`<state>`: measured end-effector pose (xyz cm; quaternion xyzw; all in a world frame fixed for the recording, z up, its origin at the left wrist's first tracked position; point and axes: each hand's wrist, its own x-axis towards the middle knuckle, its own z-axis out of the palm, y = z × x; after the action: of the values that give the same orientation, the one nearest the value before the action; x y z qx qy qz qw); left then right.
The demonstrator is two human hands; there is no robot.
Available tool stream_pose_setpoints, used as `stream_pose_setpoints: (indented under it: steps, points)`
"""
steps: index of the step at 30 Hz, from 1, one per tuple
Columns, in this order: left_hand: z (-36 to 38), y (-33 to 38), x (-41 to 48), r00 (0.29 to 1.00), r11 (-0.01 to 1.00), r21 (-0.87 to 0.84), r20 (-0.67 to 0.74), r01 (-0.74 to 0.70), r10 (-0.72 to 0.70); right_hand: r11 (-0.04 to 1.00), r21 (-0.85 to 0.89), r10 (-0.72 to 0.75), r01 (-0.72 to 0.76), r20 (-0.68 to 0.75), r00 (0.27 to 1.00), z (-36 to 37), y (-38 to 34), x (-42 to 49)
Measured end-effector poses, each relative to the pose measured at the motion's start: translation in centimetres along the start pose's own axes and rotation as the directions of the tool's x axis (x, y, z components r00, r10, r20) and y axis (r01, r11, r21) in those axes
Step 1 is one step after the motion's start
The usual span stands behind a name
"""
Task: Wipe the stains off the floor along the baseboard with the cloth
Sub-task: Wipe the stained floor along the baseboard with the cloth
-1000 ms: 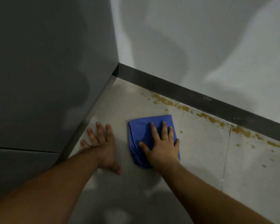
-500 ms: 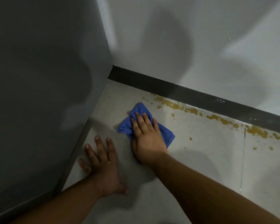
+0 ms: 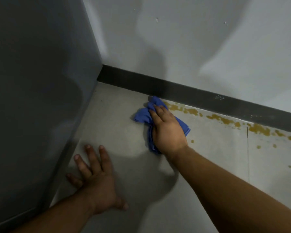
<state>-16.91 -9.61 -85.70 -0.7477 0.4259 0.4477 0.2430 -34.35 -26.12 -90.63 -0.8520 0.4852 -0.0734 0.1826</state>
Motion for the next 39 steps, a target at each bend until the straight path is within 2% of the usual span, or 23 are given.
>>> stream_pose_setpoints:
  steps: [5,7,9,11,14,16,20,24,26,30,32,34,39]
  points:
    - [0.1,0.2,-0.2,1.000,1.000,-0.005,-0.011,0.012,-0.012,0.977,-0.099,-0.170,0.187,0.157,0.973,-3.5,2.3,-1.1]
    - [0.0,0.2,-0.2,1.000,1.000,-0.005,-0.012,0.013,-0.013,0.941,-0.171,-0.280,0.292,0.093,0.956,-5.0,2.5,-0.5]
    - [0.0,0.2,-0.3,1.000,1.000,-0.006,-0.011,0.009,-0.009,0.878,-0.233,-0.433,0.419,-0.010,0.901,-5.8,1.8,0.8]
    - [0.0,0.2,-0.4,1.000,1.000,-0.006,-0.008,0.004,-0.004,0.845,-0.264,-0.477,0.465,0.021,0.878,-6.0,1.0,2.7]
    - [0.0,0.2,-0.4,1.000,1.000,-0.003,-0.003,0.004,-0.004,0.902,-0.245,-0.304,0.355,0.221,0.926,-5.3,1.1,4.8]
    - [0.0,0.3,-0.4,1.000,1.000,0.006,-0.003,0.009,-0.009,0.935,-0.218,-0.209,0.280,0.300,0.931,-4.5,2.1,4.8]
    - [-0.1,0.6,-0.5,1.000,0.999,0.015,-0.002,0.030,-0.030,0.961,-0.189,-0.162,0.200,0.197,0.967,-3.8,3.7,2.6]
    - [-0.1,0.7,-0.7,0.999,0.999,0.040,-0.021,0.037,-0.036,0.988,-0.155,0.012,0.003,0.093,0.996,-3.6,4.5,0.1]
    - [-0.1,0.8,-0.8,0.999,0.999,0.040,-0.024,0.031,-0.030,0.983,-0.179,0.043,-0.034,0.046,0.998,-3.8,4.8,-0.4]
    - [-0.1,0.8,-0.8,0.999,0.999,0.037,-0.029,0.031,-0.030,0.958,-0.288,0.032,-0.021,0.035,0.999,-5.1,4.4,-0.6]
    - [0.0,0.8,-0.8,0.999,0.999,0.038,-0.032,0.032,-0.030,0.951,-0.305,-0.074,0.060,-0.035,0.997,-5.9,4.0,-0.9]
    - [0.0,1.0,-0.8,0.999,0.998,0.045,-0.038,0.041,-0.039,0.936,-0.315,-0.218,0.157,-0.169,0.961,-6.3,3.8,-1.0]
    - [-0.1,1.3,-1.1,0.998,0.996,0.066,-0.046,0.055,-0.052,0.905,-0.395,-0.272,0.158,-0.253,0.928,-8.4,5.7,0.6]
